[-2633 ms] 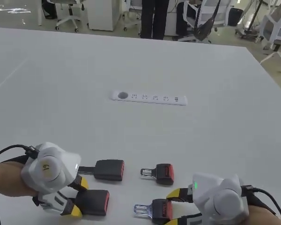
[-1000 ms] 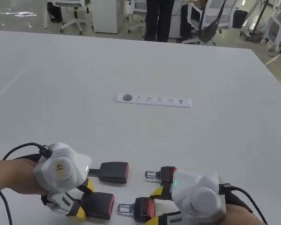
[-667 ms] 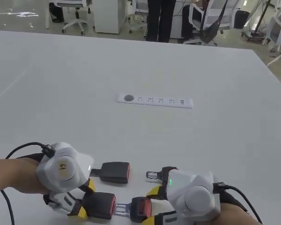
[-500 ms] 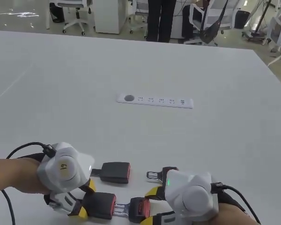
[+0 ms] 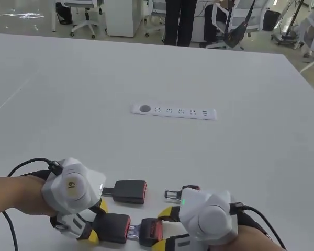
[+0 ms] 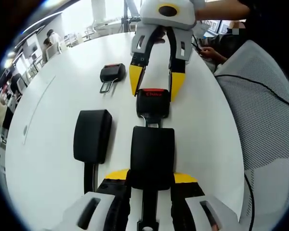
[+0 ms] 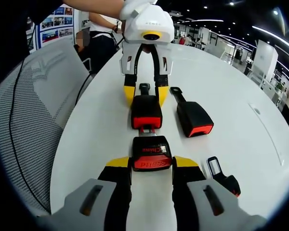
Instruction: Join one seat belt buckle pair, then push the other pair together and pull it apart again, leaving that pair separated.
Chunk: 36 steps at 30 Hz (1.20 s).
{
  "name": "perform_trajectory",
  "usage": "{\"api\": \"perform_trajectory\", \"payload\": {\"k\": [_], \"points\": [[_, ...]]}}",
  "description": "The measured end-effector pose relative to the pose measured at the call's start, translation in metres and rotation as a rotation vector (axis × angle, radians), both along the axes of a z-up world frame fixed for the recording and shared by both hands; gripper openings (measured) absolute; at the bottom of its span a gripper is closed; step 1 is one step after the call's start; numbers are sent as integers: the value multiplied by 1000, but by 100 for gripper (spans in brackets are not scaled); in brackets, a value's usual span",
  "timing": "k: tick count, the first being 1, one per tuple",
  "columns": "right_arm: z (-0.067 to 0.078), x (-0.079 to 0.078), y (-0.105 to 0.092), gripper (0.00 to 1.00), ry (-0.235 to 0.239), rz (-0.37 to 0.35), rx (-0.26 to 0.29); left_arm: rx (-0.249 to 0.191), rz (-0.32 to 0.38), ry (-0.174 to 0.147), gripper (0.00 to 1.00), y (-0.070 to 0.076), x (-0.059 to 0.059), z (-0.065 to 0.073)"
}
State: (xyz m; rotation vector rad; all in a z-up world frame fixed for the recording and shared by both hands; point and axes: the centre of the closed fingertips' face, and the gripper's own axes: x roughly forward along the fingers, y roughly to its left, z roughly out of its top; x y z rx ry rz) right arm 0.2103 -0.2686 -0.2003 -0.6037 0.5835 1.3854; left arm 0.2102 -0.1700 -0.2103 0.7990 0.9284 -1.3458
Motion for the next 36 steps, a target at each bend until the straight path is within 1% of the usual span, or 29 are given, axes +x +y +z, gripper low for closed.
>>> {"api": "perform_trajectory", "payload": {"k": [14, 25, 27, 30, 36], "points": [[-3, 0, 1, 30, -19, 7, -6, -4, -1, -3, 32, -1, -1, 1], [-3, -1, 4, 29, -3, 2, 9, -18, 13, -6, 32, -1, -1, 1], [-3, 1, 7, 30, 4, -17, 17, -19, 12, -7, 32, -1, -1, 1], [-4, 2, 8, 30, -1, -14, 13, -20, 14, -7, 32, -1, 0, 0], [-2, 0, 8, 29, 9, -27, 10, -22, 18, -6, 32, 0, 0, 1]]}}
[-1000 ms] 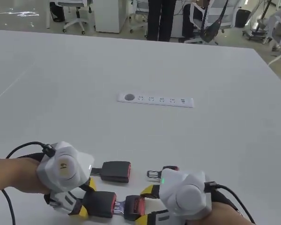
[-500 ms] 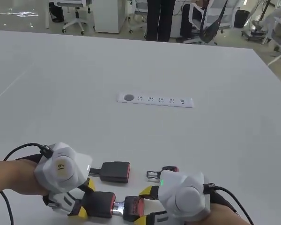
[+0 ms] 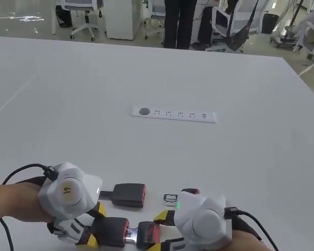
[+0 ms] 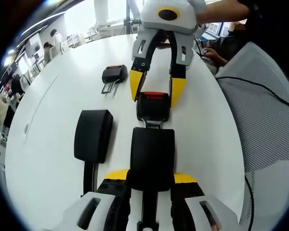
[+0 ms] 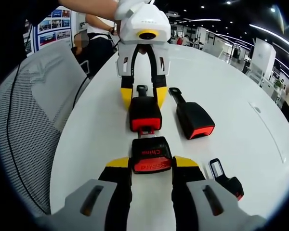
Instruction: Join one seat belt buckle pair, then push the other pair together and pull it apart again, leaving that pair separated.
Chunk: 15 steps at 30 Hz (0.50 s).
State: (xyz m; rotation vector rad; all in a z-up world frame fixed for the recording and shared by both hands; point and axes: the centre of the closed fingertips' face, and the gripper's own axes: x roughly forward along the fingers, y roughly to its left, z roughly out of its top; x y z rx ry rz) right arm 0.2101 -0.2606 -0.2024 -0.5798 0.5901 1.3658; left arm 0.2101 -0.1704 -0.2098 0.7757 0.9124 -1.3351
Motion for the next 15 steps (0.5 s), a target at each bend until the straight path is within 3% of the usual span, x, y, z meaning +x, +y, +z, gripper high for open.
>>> {"api": "perform_trajectory", "payload": {"k": [15], "points": [[2, -1, 6, 29, 8, -10, -4, 4, 3, -1, 31, -1, -1, 1]]}}
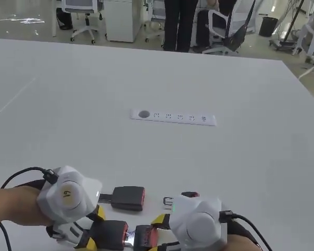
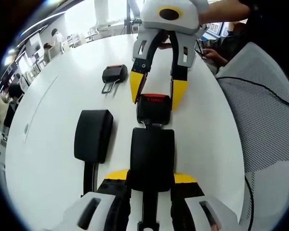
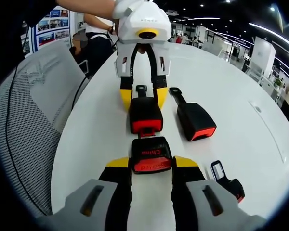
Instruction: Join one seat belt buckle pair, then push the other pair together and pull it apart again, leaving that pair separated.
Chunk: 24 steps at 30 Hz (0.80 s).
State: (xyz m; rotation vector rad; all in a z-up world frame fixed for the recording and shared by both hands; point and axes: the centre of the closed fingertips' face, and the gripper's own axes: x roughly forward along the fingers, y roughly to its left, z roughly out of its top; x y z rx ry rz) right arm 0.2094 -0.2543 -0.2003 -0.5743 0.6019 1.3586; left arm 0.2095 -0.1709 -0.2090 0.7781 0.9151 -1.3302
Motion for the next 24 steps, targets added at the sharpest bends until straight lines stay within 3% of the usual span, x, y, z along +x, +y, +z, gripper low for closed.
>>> {"api": "perform_trajectory", "payload": {"k": [13, 24], "points": [[1, -1, 13, 29, 20, -29, -11, 4, 9, 6, 31, 2, 0, 0], [3, 2, 10, 30, 21, -38, -5, 11, -2, 5, 32, 1, 3, 0]]}}
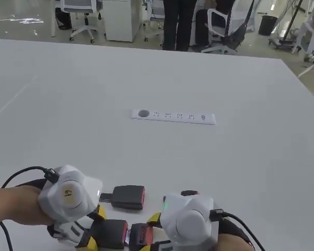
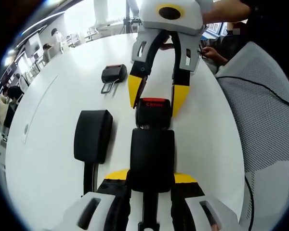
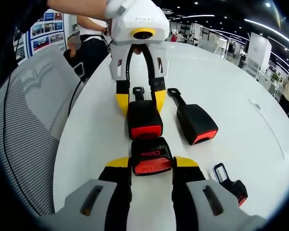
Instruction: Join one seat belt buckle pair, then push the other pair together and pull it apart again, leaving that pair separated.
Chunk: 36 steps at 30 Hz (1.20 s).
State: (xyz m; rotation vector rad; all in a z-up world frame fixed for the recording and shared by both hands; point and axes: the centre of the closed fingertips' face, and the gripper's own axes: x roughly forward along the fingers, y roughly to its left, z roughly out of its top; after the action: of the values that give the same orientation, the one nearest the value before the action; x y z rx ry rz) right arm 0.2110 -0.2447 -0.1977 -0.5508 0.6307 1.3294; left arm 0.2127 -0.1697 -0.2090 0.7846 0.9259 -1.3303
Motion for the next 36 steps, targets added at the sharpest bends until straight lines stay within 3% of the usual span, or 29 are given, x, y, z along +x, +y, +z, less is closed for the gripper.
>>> {"api": "perform_trajectory", "payload": {"k": [8, 15, 20, 25, 36], "points": [[0, -3, -5, 29, -11, 35, 17, 0, -10, -8, 32, 1, 0, 0], [-1, -2, -4, 28, -30, 45, 0, 28, -31, -18, 31, 0, -1, 0], [-1, -3, -7, 28, -38, 74, 5, 14, -37, -15, 32, 0, -1, 0], [-2, -2, -6, 28, -38, 68, -15, 34, -15, -11, 32, 0, -2, -1], [-3, -3, -8, 30, -34, 70, -18, 19, -32, -17, 33, -1, -3, -2]]}}
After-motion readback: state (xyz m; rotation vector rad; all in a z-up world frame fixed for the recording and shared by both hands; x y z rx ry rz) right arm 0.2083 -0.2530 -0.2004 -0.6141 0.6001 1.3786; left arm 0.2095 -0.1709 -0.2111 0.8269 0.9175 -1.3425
